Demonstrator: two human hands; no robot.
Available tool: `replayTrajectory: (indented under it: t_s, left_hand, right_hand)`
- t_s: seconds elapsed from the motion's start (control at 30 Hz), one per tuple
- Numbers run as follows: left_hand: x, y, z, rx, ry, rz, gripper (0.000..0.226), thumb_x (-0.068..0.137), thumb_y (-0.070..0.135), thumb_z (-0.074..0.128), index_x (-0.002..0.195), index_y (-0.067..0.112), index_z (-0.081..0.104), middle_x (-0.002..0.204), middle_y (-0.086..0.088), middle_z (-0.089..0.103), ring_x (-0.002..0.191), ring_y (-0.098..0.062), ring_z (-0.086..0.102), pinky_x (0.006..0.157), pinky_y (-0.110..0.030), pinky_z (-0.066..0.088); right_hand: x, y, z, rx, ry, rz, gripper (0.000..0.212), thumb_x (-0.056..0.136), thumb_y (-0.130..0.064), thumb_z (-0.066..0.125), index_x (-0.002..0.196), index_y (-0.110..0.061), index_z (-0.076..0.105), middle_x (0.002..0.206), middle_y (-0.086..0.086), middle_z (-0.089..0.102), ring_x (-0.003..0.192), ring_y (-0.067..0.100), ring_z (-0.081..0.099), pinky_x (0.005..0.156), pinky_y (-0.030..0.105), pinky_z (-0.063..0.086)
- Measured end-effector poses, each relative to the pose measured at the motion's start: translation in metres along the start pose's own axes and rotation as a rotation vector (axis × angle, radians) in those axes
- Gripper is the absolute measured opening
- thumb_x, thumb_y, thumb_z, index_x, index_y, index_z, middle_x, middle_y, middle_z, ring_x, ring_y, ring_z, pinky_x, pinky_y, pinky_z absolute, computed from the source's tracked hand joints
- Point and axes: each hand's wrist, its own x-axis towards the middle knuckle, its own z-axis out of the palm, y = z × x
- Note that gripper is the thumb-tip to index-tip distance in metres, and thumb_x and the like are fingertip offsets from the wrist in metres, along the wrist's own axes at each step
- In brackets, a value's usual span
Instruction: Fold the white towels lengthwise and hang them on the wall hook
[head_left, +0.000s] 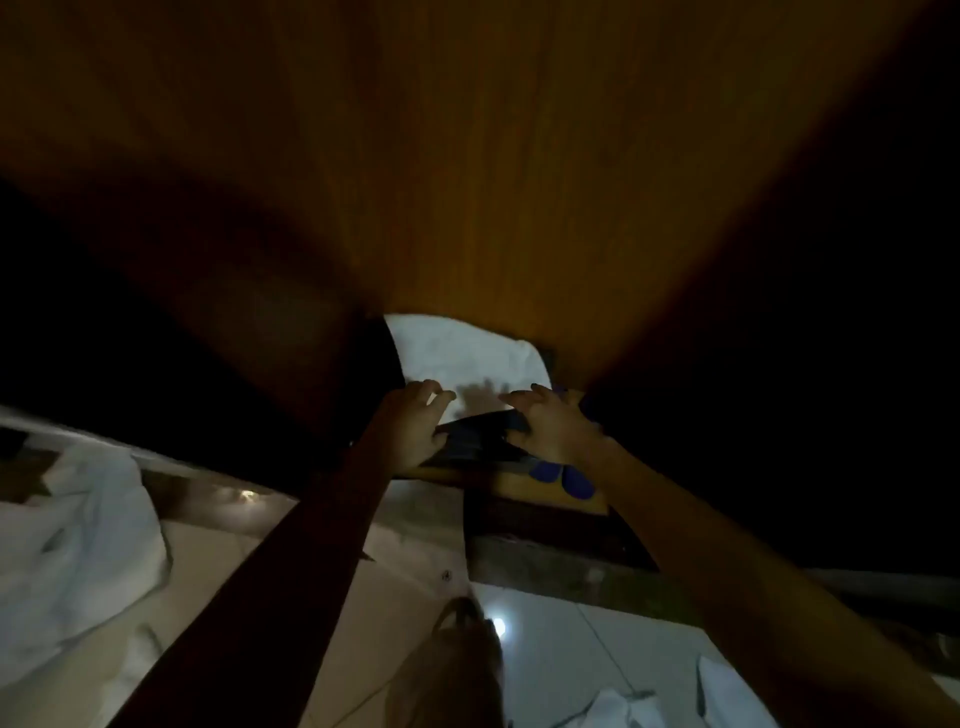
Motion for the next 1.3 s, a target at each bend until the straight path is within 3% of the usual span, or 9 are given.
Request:
replayTrajectory:
  t_s: [0.2,0.33,0.47,0.6,0.73,0.9,1.0,1.1,1.3]
  left_hand:
    - [0.039,-0.056,0.118,-0.274,0.035,-0.179,0.051,0.084,0.021,0.07,0.13,0.006,0.053,0.132,-0.013,0.051,0.122,-0.031,0.048,0.1,-0.042,0.042]
    - [0.071,-0.084,0.175,-0.291,0.055,-0.147,0.046,0.084,0.018,0.072,0.125,0.004,0.056,0.127,-0.014,0.054,0.119,-0.03,0.05,0.1,-0.039,0.041]
    - [0.093,-0.1,0.212,-0.258,0.087,-0.07,0.039,0.08,0.02,0.075,0.114,0.005,0.064,0.118,-0.013,0.059,0.115,-0.033,0.051,0.097,-0.042,0.041]
    - [0.103,-0.104,0.225,-0.284,0.179,-0.112,0.026,0.077,0.015,0.076,0.1,0.011,0.065,0.105,-0.007,0.06,0.106,-0.03,0.054,0.085,-0.045,0.045]
    - [0.114,-0.101,0.221,-0.306,0.177,-0.2,0.011,0.074,0.012,0.072,0.081,0.012,0.062,0.089,-0.006,0.059,0.09,-0.031,0.054,0.075,-0.039,0.041]
    - [0.124,-0.1,0.218,-0.435,0.193,-0.336,0.02,0.068,0.019,0.074,0.078,0.013,0.058,0.079,0.006,0.047,0.083,-0.026,0.053,0.071,-0.035,0.038]
    - [0.125,-0.1,0.221,-0.466,0.206,-0.335,0.023,0.065,0.029,0.073,0.08,0.015,0.061,0.083,0.006,0.048,0.085,-0.024,0.054,0.073,-0.036,0.041]
    - [0.126,-0.099,0.224,-0.506,0.216,-0.355,0.033,0.066,0.025,0.08,0.092,0.015,0.062,0.092,0.006,0.049,0.09,-0.023,0.055,0.079,-0.039,0.044]
    - [0.134,-0.095,0.223,-0.459,0.192,-0.427,0.014,0.077,0.02,0.074,0.08,0.01,0.065,0.097,-0.011,0.061,0.098,-0.03,0.057,0.085,-0.04,0.043]
  right_hand:
    - [0.094,0.039,0.1,0.075,0.052,0.058,0.059,0.098,-0.033,0.052,0.151,-0.02,0.031,0.153,0.008,0.037,0.142,0.03,0.028,0.111,0.05,0.029]
    - [0.146,0.066,0.146,0.122,0.213,0.067,0.055,0.096,-0.028,0.056,0.148,-0.023,0.038,0.149,0.009,0.042,0.138,0.029,0.036,0.11,0.044,0.032]
    - [0.174,0.092,0.173,0.127,0.301,0.159,0.049,0.095,-0.021,0.059,0.142,-0.013,0.047,0.144,0.015,0.045,0.132,0.033,0.038,0.106,0.042,0.029]
    - [0.184,0.102,0.184,0.092,0.392,0.208,0.041,0.095,-0.016,0.057,0.135,-0.008,0.052,0.139,0.016,0.048,0.126,0.035,0.041,0.101,0.042,0.027]
    - [0.191,0.094,0.18,0.073,0.395,0.234,0.033,0.098,-0.013,0.049,0.13,-0.008,0.055,0.132,0.016,0.052,0.122,0.035,0.044,0.095,0.04,0.026]
    - [0.194,0.093,0.176,0.123,0.407,0.244,0.024,0.095,-0.007,0.05,0.117,-0.006,0.06,0.12,0.016,0.056,0.115,0.035,0.046,0.089,0.039,0.028]
    - [0.193,0.097,0.181,0.153,0.424,0.208,0.026,0.091,-0.004,0.054,0.117,-0.004,0.061,0.118,0.018,0.056,0.113,0.037,0.048,0.089,0.042,0.031]
    - [0.194,0.1,0.186,0.269,0.487,0.175,0.026,0.09,-0.003,0.059,0.116,-0.003,0.064,0.112,0.021,0.057,0.108,0.04,0.05,0.089,0.044,0.035]
    - [0.192,0.104,0.192,0.305,0.527,0.129,0.022,0.089,-0.002,0.06,0.11,-0.001,0.065,0.108,0.021,0.057,0.104,0.039,0.05,0.087,0.041,0.034]
